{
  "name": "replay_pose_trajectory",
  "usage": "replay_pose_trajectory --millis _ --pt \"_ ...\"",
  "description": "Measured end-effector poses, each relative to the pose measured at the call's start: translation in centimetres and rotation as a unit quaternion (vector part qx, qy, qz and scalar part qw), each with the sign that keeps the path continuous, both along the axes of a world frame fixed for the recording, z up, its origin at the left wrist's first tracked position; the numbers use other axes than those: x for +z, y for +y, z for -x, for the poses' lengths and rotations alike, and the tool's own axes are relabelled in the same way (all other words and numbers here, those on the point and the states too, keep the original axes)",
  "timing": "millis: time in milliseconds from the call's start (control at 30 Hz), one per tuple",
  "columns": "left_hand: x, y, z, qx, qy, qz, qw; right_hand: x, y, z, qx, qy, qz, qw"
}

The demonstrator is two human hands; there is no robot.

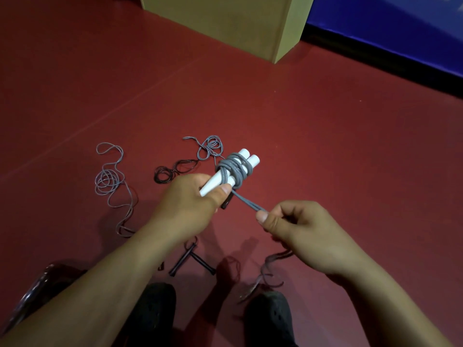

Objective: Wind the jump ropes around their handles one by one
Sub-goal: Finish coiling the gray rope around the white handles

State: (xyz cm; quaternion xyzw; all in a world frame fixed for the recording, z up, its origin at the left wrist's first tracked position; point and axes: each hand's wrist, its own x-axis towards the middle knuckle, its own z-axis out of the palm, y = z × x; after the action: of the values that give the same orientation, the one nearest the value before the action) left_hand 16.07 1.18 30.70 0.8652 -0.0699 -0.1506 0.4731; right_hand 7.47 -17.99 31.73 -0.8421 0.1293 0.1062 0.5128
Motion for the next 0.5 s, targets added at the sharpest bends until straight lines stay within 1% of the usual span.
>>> replay_pose_trajectory --millis 100,200,267,333,433,500 --pt "-0.2 0.5 0.0 -0.015 -0.035 -0.064 0.997 0.3 0.3 0.1 0.027 0.012 -0.035 0.999" --pt "-0.5 1.1 0.0 -0.043 -0.061 -0.156 0.985 0.4 0.5 0.3 0.056 -0.021 -0.018 0.998" --pt "-0.5 1.4 0.0 -0.059 -0.076 -0.204 0.974 0.3 0.5 0.4 0.076 -0.052 0.012 0.996" --pt "-0.5 1.5 0.1 -0.087 -0.076 -0.238 0.964 -0.1 0.5 0.4 0.091 -0.089 0.070 0.989" --pt "-0.7 1.7 0.1 -0.155 -0.045 -0.283 0.945 -0.8 0.2 0.5 0.098 -0.152 0.161 0.970" --pt "-0.8 1.7 0.3 -0.195 -0.004 -0.283 0.939 -1.0 0.0 0.6 0.089 -0.177 0.186 0.962"
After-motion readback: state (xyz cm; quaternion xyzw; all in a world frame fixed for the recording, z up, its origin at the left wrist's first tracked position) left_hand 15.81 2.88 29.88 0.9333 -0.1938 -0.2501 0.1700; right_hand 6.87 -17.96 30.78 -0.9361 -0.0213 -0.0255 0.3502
